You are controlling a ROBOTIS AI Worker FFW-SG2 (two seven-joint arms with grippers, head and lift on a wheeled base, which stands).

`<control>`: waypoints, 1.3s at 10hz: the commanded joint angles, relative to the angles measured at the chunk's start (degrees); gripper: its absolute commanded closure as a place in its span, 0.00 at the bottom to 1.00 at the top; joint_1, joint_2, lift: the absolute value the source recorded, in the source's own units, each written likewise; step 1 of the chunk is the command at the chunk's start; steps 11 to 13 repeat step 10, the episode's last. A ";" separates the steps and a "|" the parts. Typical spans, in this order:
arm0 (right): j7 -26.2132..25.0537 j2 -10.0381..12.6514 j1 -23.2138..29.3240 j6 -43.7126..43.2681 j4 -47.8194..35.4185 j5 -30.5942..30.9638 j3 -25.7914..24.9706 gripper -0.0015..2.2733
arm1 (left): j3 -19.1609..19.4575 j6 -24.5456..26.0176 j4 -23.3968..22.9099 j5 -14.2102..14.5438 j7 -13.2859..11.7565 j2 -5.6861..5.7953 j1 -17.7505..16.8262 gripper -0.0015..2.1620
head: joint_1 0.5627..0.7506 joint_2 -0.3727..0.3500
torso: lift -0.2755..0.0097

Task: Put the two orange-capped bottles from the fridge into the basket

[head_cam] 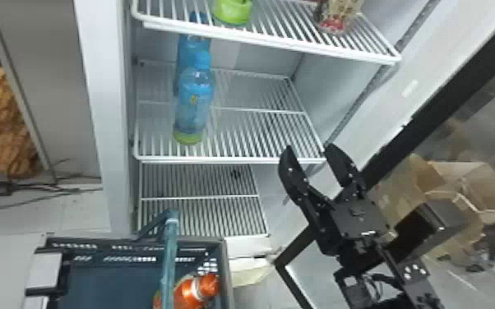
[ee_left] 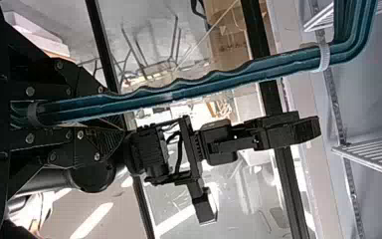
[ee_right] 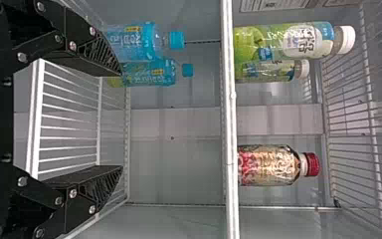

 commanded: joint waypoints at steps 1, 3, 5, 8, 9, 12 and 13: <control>-0.04 0.06 0.00 -0.60 0.14 -0.25 -0.05 0.19 | -0.08 -0.09 0.00 0.00 0.00 0.00 0.00 0.55 | 0.70 0.03 | 0.14; 0.05 0.15 0.14 -0.74 0.14 -0.25 -0.16 0.19 | 0.03 -0.23 0.00 0.00 0.00 0.00 0.14 0.55 | 0.70 0.03 | 0.14; 0.05 0.15 0.28 -0.74 0.14 -0.25 -0.16 0.19 | -0.08 -0.23 -0.14 0.00 0.00 0.00 0.14 0.55 | 0.70 0.03 | 0.14; 0.05 0.15 0.28 -1.30 0.14 -0.02 -0.16 0.19 | 0.03 -0.51 -0.14 0.12 0.00 0.00 0.56 0.55 | 0.70 0.03 | 0.14; 0.05 0.15 0.28 -1.58 0.14 0.10 -0.16 0.19 | 0.03 -0.51 0.00 0.12 0.00 0.00 0.56 0.55 | 0.70 0.03 | 0.14; -0.04 0.24 0.42 -1.87 0.14 0.21 -0.16 0.19 | 0.03 -0.51 0.00 0.12 0.00 0.00 0.56 0.55 | 0.70 0.03 | 0.14; -0.04 0.24 0.42 -1.87 0.14 0.21 -0.16 0.19 | 0.03 -0.51 0.00 0.12 0.00 0.00 0.56 0.55 | 0.70 0.03 | 0.14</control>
